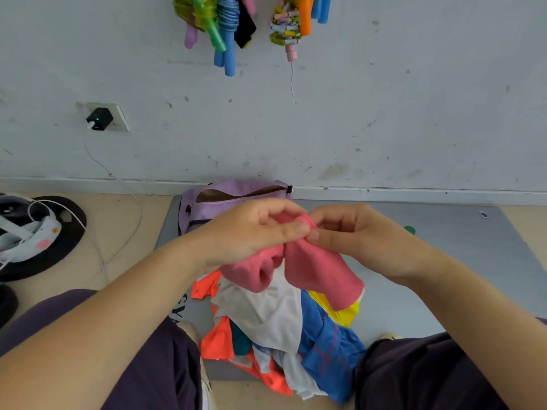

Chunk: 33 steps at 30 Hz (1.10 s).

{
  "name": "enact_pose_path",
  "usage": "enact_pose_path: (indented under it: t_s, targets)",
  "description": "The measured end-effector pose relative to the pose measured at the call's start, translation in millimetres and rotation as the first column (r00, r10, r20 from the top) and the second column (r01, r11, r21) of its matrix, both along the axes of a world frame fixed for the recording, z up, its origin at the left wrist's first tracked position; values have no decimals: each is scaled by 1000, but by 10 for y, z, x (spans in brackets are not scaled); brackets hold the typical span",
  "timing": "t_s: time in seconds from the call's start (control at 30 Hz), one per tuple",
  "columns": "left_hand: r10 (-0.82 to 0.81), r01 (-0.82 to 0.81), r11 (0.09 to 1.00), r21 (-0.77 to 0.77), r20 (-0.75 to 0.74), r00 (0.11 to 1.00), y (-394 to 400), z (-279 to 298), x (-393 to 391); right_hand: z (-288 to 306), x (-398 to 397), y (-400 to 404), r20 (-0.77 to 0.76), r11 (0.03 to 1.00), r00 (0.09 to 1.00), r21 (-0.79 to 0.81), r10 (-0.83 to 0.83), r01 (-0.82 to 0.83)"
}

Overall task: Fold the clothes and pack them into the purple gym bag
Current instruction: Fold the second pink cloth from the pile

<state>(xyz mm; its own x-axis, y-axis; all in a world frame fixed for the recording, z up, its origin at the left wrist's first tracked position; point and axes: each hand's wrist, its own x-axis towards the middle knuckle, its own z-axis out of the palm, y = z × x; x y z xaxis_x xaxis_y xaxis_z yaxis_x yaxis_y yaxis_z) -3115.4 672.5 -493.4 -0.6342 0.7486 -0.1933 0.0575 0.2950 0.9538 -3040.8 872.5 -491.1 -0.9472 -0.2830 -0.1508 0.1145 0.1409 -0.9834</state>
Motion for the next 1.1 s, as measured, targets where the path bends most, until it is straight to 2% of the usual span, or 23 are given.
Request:
enact_pose_path:
  t_s: [0.13, 0.2, 0.3, 0.4, 0.5, 0.73, 0.83, 0.93, 1.0, 1.1]
  targets:
    - [215, -222, 974, -41, -140, 967, 4, -27, -57, 6, -22, 21, -2, 994, 997, 80, -78, 78]
    - [323, -327, 945, -8, -141, 936, -20, -42, -132, 8, -40, 47, -31, 976, 990, 165, -140, 144]
    - [371, -369, 929, 36, -112, 922, -65, -73, -206, 18, -53, 69, -64, 954, 976, 209, -208, 217]
    - [343, -342, 939, 32, -130, 930, -66, -84, -190, 38, -55, 72, -61, 940, 952, 147, -301, 306]
    - [313, -307, 950, 62, -163, 936, -47, -77, -167, 20, -50, 58, -64, 932, 946, 161, -317, 324]
    - [78, -77, 971, 228, 6, 997, -19, 12, -61, 30, -26, 26, 31, 996, 995, 6, -93, 93]
    - [85, -86, 974, 207, 15, 996, -19, 21, -74, 16, -32, 39, 50, 999, 997, 13, -50, 50]
    - [95, -97, 989, 110, 25, 995, -36, 9, -100, 7, -36, 52, 48, 996, 996, 49, -81, 79]
    - [62, -64, 997, 39, 50, 997, -43, -10, -98, -2, -35, 44, 47, 995, 996, 66, -81, 78]
    - [16, -17, 1000, 16, 87, 996, -30, -39, -60, -10, -34, 20, 41, 996, 997, 73, -59, 56]
